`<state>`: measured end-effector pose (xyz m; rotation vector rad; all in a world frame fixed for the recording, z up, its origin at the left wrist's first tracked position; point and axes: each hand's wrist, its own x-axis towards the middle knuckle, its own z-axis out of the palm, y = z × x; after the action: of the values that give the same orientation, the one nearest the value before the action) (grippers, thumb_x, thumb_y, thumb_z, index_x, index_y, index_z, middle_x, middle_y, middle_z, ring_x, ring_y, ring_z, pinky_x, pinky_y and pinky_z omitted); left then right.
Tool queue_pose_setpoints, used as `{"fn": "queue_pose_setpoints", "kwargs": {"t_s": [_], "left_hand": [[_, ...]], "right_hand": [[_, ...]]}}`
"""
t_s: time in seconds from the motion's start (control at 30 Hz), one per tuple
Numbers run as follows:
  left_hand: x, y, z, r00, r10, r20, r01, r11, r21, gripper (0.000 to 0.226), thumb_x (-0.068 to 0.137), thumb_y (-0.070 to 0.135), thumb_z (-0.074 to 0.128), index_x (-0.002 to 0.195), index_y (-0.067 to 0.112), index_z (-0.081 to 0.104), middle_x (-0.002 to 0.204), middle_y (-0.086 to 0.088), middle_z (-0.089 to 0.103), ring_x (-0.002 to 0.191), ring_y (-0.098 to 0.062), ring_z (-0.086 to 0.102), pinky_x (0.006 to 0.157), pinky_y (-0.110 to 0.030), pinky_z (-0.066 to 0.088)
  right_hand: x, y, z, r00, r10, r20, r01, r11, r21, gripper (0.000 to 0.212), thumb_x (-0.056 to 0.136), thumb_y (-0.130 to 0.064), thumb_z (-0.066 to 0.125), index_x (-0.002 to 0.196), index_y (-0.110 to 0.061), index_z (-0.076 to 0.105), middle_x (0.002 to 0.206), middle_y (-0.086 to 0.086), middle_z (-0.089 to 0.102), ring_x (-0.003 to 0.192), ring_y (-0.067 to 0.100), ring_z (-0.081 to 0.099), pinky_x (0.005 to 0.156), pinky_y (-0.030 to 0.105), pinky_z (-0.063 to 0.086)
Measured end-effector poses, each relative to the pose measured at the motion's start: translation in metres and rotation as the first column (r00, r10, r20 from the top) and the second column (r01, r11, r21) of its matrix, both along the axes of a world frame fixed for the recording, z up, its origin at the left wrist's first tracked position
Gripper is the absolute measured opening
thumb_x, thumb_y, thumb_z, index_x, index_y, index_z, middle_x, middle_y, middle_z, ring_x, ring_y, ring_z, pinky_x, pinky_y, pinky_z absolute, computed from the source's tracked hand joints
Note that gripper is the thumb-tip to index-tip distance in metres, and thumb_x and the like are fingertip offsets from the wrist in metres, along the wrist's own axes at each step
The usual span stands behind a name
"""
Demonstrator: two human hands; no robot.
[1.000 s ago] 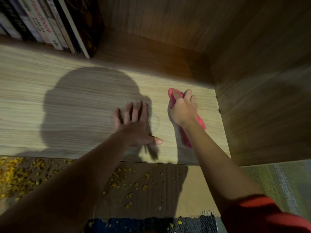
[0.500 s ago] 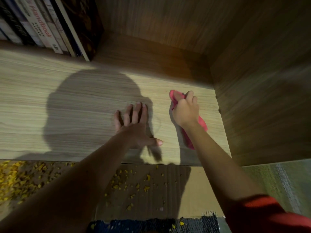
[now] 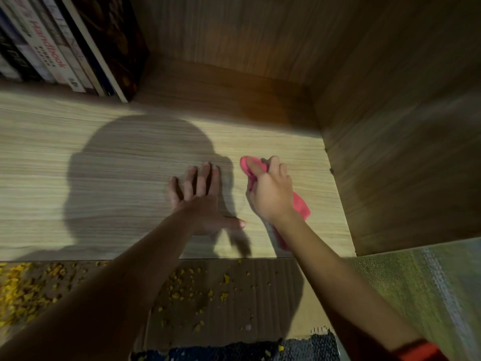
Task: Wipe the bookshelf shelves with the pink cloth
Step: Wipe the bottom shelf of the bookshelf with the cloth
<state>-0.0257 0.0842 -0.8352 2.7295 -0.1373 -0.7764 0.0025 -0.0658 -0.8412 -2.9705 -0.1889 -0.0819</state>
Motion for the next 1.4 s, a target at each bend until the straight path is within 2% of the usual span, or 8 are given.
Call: {"fn": "queue_pose_setpoints", "kwargs": {"t_s": [0.1, 0.3, 0.47, 0.67, 0.87, 1.07, 1.3, 1.4], "left_hand": [[0.000, 0.001, 0.000, 1.000, -0.009, 0.002, 0.009, 1.000, -0.009, 0.125, 0.069, 0.077, 0.053, 0.143, 0.021, -0.030, 0.149, -0.001, -0.038, 0.136, -0.026, -0.035, 0.107, -0.054, -0.020], [0.001, 0.002, 0.000, 1.000, -0.014, -0.002, 0.014, 1.000, 0.007, 0.125, 0.069, 0.078, 0.053, 0.143, 0.020, -0.030, 0.148, -0.002, -0.039, 0.136, -0.027, -0.035, 0.109, -0.055, -0.019], [0.002, 0.001, -0.002, 1.000, 0.001, 0.010, -0.001, 1.000, 0.012, 0.125, 0.068, 0.079, 0.052, 0.143, 0.022, -0.030, 0.149, 0.001, -0.038, 0.137, -0.025, -0.034, 0.109, -0.054, -0.018], [0.001, 0.001, -0.001, 1.000, -0.007, 0.010, 0.007, 1.000, 0.020, 0.127, 0.067, 0.080, 0.052, 0.144, 0.021, -0.029, 0.149, -0.001, -0.038, 0.137, -0.026, -0.034, 0.109, -0.055, -0.017], [0.001, 0.000, 0.001, 1.000, 0.008, 0.016, -0.008, 1.000, 0.015, 0.124, 0.068, 0.078, 0.053, 0.144, 0.021, -0.028, 0.150, 0.000, -0.036, 0.138, -0.026, -0.032, 0.110, -0.055, -0.016], [0.002, 0.000, -0.002, 1.000, 0.002, 0.015, -0.002, 1.000, 0.017, 0.129, 0.065, 0.081, 0.053, 0.143, 0.020, -0.029, 0.149, -0.001, -0.038, 0.137, -0.026, -0.033, 0.109, -0.056, -0.017], [0.001, -0.002, -0.002, 0.999, 0.019, 0.031, -0.020, 1.000, 0.008, 0.127, 0.066, 0.078, 0.055, 0.144, 0.021, -0.028, 0.150, 0.000, -0.037, 0.138, -0.025, -0.033, 0.110, -0.054, -0.016], [0.002, -0.002, -0.002, 0.999, 0.029, 0.027, -0.029, 1.000, 0.005, 0.129, 0.065, 0.078, 0.057, 0.144, 0.021, -0.028, 0.149, 0.000, -0.037, 0.137, -0.025, -0.033, 0.109, -0.054, -0.017]], "right_hand": [[0.002, -0.018, 0.004, 0.997, 0.077, -0.015, -0.077, 0.997, 0.004, 0.050, 0.088, -0.015, 0.052, 0.136, -0.028, 0.047, 0.119, 0.011, 0.039, 0.107, 0.030, 0.037, 0.089, 0.038, 0.034], [0.032, -0.004, 0.002, 0.967, -0.254, -0.024, 0.252, 0.966, -0.063, 0.035, 0.096, -0.022, 0.039, 0.132, -0.020, 0.043, 0.122, 0.015, 0.038, 0.113, 0.034, 0.037, 0.093, 0.044, 0.033], [-0.005, -0.005, -0.002, 0.998, 0.064, 0.000, -0.064, 0.996, -0.062, 0.049, 0.091, -0.019, 0.046, 0.139, -0.029, 0.039, 0.122, 0.011, 0.036, 0.110, 0.031, 0.035, 0.089, 0.040, 0.033], [0.027, 0.004, -0.002, 0.957, -0.289, -0.012, 0.289, 0.957, -0.013, 0.038, 0.095, -0.022, 0.040, 0.133, -0.024, 0.043, 0.124, 0.013, 0.037, 0.115, 0.034, 0.036, 0.094, 0.044, 0.032], [-0.007, 0.004, -0.001, 0.997, 0.071, 0.006, -0.071, 0.997, -0.028, 0.053, 0.089, -0.017, 0.049, 0.140, -0.031, 0.039, 0.123, 0.011, 0.037, 0.111, 0.032, 0.035, 0.089, 0.040, 0.034], [0.038, 0.002, 0.005, 0.958, -0.277, -0.069, 0.277, 0.961, -0.007, 0.036, 0.096, -0.021, 0.041, 0.131, -0.025, 0.046, 0.124, 0.012, 0.036, 0.116, 0.033, 0.034, 0.094, 0.043, 0.031], [-0.004, 0.012, 0.001, 0.997, 0.073, -0.008, -0.073, 0.997, -0.030, 0.055, 0.089, -0.019, 0.049, 0.139, -0.036, 0.036, 0.123, 0.008, 0.034, 0.111, 0.029, 0.033, 0.090, 0.038, 0.031], [0.015, 0.007, 0.006, 0.996, -0.066, -0.063, 0.067, 0.998, 0.020, 0.050, 0.088, -0.017, 0.051, 0.134, -0.036, 0.043, 0.122, 0.008, 0.035, 0.112, 0.029, 0.033, 0.091, 0.038, 0.031]]}}
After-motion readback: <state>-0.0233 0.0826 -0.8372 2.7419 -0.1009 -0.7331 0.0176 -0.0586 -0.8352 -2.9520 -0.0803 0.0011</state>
